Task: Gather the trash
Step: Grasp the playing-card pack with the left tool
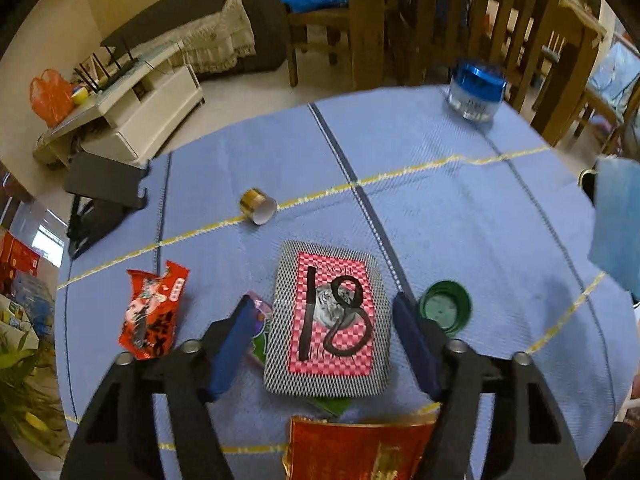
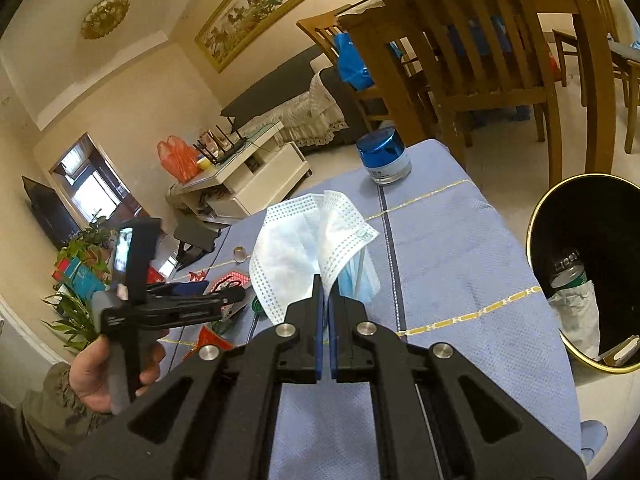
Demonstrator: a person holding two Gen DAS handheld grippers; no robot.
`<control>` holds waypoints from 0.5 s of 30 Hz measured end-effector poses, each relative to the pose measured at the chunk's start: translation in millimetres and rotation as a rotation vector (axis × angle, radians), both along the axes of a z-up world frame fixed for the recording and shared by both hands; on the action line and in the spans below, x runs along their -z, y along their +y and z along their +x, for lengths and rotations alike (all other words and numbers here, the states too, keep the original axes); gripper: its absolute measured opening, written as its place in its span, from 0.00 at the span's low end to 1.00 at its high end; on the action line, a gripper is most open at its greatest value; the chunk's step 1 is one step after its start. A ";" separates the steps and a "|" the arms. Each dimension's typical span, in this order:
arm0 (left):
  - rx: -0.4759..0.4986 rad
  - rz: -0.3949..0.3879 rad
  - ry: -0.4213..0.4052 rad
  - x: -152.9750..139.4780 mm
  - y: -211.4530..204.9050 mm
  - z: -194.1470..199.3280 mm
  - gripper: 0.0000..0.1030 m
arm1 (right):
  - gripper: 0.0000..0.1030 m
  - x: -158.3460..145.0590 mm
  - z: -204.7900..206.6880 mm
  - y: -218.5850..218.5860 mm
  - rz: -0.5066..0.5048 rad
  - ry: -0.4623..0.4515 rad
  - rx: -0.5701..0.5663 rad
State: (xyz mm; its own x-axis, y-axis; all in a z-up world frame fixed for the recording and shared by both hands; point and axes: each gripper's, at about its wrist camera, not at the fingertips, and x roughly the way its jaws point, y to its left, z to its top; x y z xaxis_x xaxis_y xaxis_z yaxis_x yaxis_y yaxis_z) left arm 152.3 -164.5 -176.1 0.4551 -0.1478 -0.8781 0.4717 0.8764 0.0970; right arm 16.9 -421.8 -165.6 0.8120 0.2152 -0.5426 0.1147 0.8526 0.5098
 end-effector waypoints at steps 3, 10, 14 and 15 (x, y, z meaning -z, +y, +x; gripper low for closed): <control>0.024 0.025 -0.015 1.6 -4.2 -1.7 0.60 | 0.02 -1.3 -0.5 -1.9 0.005 -0.005 0.003; 0.071 0.032 -0.028 2.6 -5.6 -5.0 0.57 | 0.02 -2.4 -3.4 -0.3 0.005 -0.013 0.009; 0.121 0.058 -0.011 4.1 -12.9 -2.0 0.67 | 0.04 -1.4 -5.1 -1.9 0.014 -0.013 0.017; 0.131 0.068 -0.009 4.9 -14.9 -0.4 0.67 | 0.04 -1.7 -4.9 -1.6 0.013 -0.012 0.018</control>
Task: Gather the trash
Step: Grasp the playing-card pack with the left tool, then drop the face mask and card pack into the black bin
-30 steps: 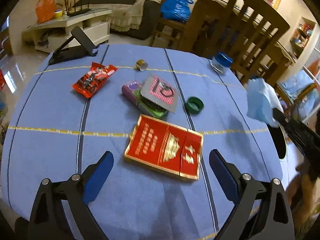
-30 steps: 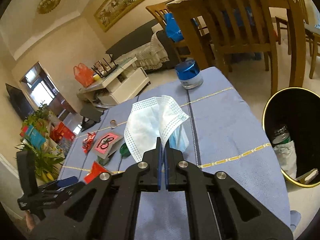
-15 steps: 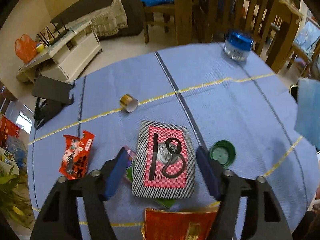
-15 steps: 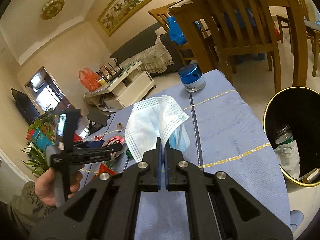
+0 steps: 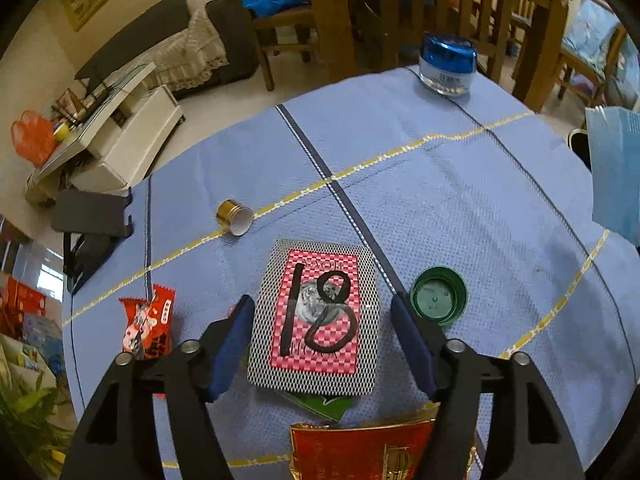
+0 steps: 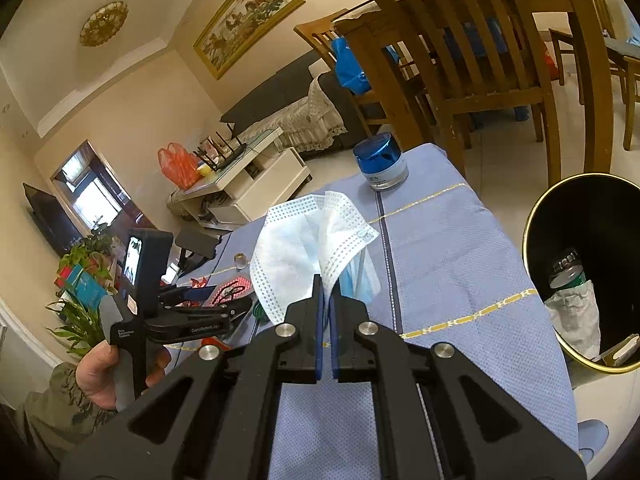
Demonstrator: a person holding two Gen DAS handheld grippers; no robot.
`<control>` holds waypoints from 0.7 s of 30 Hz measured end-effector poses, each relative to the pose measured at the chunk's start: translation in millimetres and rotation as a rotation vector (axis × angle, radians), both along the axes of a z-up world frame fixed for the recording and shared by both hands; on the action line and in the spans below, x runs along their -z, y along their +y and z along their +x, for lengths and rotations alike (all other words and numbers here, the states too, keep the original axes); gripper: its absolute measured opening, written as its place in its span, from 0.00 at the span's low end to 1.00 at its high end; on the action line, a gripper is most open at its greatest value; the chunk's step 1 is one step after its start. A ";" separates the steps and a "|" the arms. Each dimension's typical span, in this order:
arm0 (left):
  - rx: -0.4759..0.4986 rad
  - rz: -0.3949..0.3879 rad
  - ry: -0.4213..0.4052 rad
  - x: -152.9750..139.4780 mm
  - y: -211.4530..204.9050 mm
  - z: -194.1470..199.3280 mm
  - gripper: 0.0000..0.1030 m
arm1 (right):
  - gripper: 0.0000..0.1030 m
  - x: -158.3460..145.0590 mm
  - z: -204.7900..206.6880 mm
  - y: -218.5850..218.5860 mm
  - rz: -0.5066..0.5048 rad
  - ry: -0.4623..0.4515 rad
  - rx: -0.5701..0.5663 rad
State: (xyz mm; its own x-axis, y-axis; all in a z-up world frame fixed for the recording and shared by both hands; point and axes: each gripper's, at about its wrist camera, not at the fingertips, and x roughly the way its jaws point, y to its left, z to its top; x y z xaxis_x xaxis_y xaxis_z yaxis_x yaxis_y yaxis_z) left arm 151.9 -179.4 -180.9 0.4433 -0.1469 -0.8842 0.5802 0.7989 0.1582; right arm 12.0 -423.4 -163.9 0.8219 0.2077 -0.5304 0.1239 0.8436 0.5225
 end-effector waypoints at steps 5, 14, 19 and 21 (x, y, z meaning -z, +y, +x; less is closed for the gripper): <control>0.020 0.033 -0.005 4.4 -5.9 0.5 0.56 | 0.04 -2.4 0.4 1.7 -0.004 0.001 0.003; -0.083 -0.057 -0.129 -27.5 18.7 -4.6 0.53 | 0.04 -2.5 -0.4 3.1 -0.009 0.004 0.007; -0.107 -0.218 -0.142 -54.5 34.5 -25.3 0.53 | 0.04 -1.6 3.4 9.2 -0.034 0.020 -0.010; -0.100 -0.234 -0.131 -55.4 34.2 -34.4 0.53 | 0.04 -0.4 4.9 10.7 -0.039 0.026 -0.022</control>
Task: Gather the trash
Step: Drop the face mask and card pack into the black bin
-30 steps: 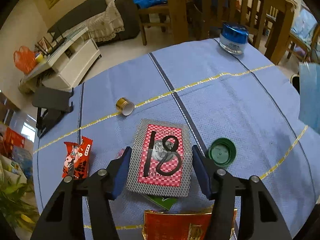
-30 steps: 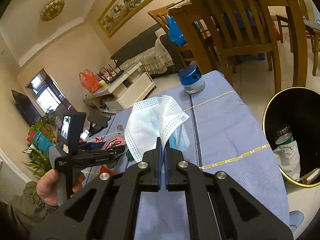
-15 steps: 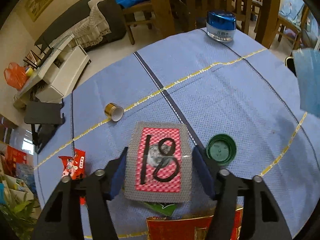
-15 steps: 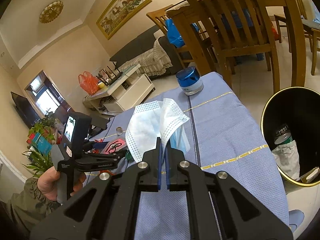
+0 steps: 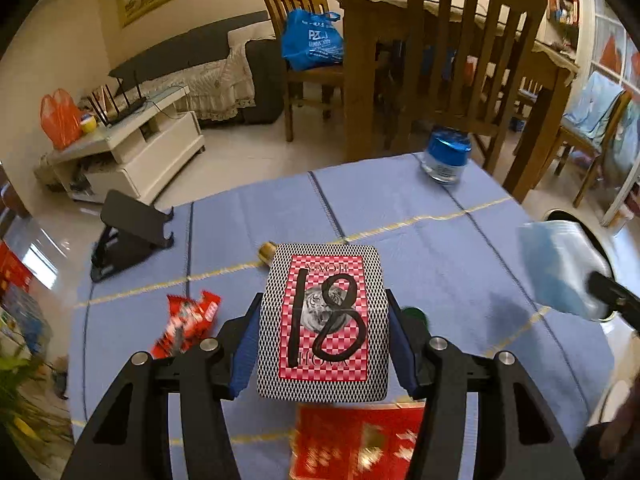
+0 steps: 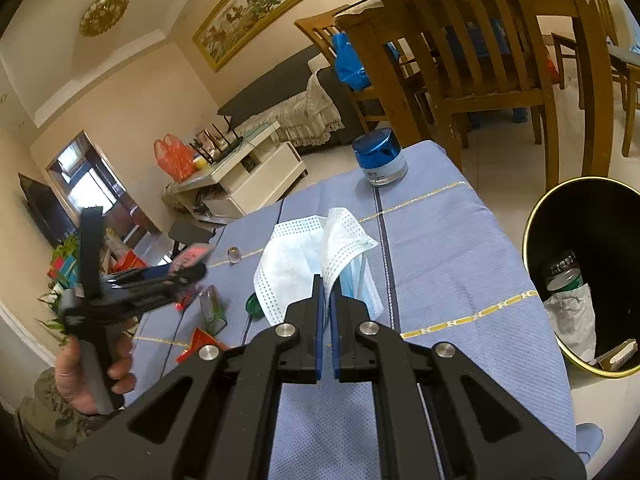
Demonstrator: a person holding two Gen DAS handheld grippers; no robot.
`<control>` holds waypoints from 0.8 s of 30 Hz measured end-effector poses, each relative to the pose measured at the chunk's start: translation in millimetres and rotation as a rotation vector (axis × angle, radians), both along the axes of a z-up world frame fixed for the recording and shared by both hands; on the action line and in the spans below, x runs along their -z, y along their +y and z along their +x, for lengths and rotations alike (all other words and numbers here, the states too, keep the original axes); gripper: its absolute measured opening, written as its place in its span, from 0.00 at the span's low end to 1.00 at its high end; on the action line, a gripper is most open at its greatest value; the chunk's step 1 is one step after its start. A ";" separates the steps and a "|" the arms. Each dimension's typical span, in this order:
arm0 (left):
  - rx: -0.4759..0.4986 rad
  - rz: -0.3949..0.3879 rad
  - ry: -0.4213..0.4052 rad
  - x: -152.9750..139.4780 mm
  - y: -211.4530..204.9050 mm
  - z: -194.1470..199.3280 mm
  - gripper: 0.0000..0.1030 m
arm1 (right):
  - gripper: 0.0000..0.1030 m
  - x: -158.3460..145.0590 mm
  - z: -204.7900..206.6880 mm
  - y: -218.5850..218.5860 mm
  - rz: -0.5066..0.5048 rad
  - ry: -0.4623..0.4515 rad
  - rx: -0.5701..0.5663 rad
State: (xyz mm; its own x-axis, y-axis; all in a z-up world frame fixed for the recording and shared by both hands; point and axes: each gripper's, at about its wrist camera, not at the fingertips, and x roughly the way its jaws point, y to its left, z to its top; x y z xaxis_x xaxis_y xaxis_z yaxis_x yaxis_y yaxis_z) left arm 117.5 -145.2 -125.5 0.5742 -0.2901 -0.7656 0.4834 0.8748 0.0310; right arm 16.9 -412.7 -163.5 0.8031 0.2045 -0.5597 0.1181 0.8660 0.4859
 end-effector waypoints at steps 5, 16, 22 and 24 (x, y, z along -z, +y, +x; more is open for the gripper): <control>0.067 0.032 -0.002 5.4 -18.3 -31.3 0.53 | 0.03 5.5 2.9 3.1 -0.001 0.025 -0.016; 0.217 -0.016 -0.009 -5.4 -74.1 -70.5 0.53 | 0.03 -10.2 -23.4 -60.8 -0.079 0.070 0.209; 0.283 -0.011 -0.040 -11.4 -112.5 -85.3 0.53 | 0.03 -23.0 -45.3 -129.6 -0.133 0.093 0.416; 0.307 -0.004 -0.044 -11.2 -127.9 -89.7 0.53 | 0.03 -10.4 -46.5 -148.1 -0.136 0.132 0.461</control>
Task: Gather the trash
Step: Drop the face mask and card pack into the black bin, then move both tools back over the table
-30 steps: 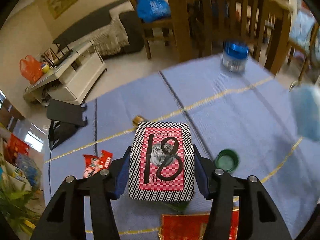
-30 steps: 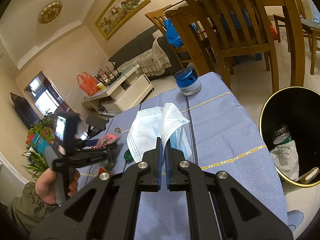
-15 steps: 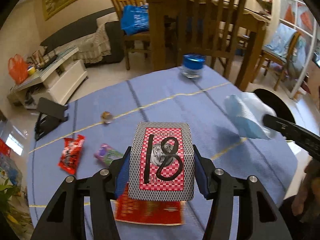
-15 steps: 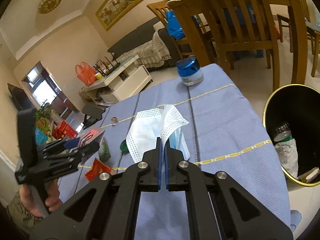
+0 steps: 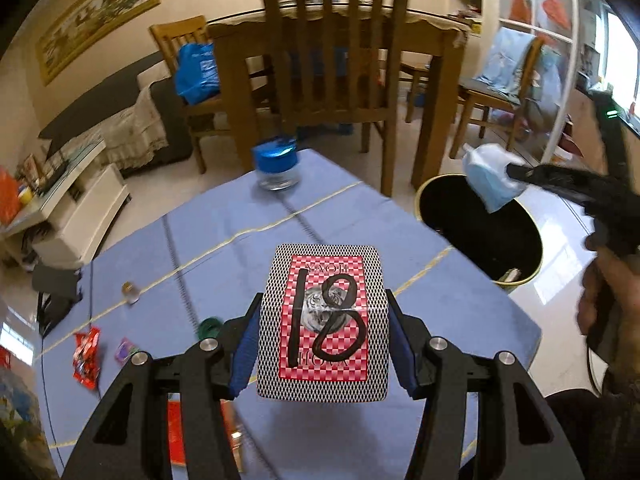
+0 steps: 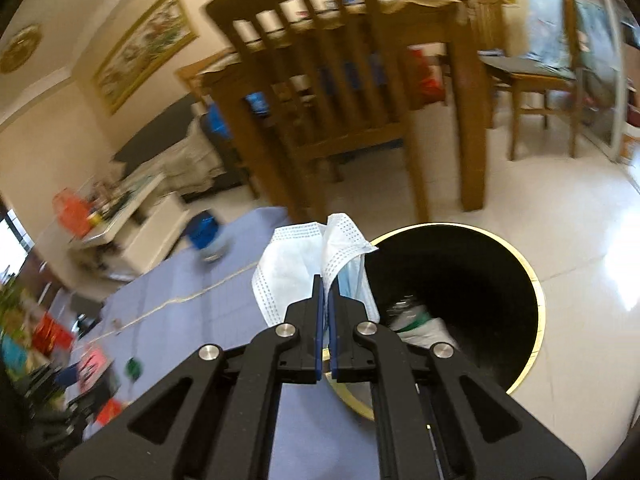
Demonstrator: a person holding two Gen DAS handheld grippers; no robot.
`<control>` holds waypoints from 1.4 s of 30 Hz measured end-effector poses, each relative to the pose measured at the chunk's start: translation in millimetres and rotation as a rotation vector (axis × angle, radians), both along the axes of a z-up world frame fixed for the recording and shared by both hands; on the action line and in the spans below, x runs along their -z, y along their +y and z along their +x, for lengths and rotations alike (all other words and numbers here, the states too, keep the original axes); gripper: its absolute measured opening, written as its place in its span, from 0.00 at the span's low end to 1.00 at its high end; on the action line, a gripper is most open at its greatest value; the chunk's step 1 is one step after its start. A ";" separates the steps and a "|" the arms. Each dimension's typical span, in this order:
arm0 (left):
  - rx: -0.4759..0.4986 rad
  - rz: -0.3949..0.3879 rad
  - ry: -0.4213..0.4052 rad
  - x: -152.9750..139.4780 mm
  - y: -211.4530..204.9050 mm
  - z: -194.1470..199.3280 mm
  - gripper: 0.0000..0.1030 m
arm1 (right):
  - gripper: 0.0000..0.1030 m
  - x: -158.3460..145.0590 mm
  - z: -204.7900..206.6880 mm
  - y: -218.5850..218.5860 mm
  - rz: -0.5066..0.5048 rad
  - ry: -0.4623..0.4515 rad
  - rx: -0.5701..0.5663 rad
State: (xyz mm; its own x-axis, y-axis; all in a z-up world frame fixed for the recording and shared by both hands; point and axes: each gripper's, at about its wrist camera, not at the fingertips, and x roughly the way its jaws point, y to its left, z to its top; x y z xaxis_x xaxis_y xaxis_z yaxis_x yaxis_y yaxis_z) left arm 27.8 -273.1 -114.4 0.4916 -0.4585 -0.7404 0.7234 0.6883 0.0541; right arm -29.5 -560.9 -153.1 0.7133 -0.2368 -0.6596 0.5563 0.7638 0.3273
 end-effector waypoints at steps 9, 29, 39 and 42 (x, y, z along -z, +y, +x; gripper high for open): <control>0.094 0.041 -0.019 8.7 -62.8 -17.2 0.53 | 0.94 16.8 -35.3 -37.4 0.002 -0.069 0.254; 0.198 0.039 0.072 21.7 -194.5 -13.5 0.68 | 0.95 26.9 -139.9 -87.1 0.188 -0.306 0.569; 0.078 -0.038 0.130 28.1 -56.2 -20.7 0.79 | 0.95 11.2 -60.9 -40.4 0.072 -0.193 0.323; 0.001 -0.055 0.136 31.9 3.4 -13.7 0.80 | 0.95 1.2 -18.4 2.7 -0.015 -0.147 0.139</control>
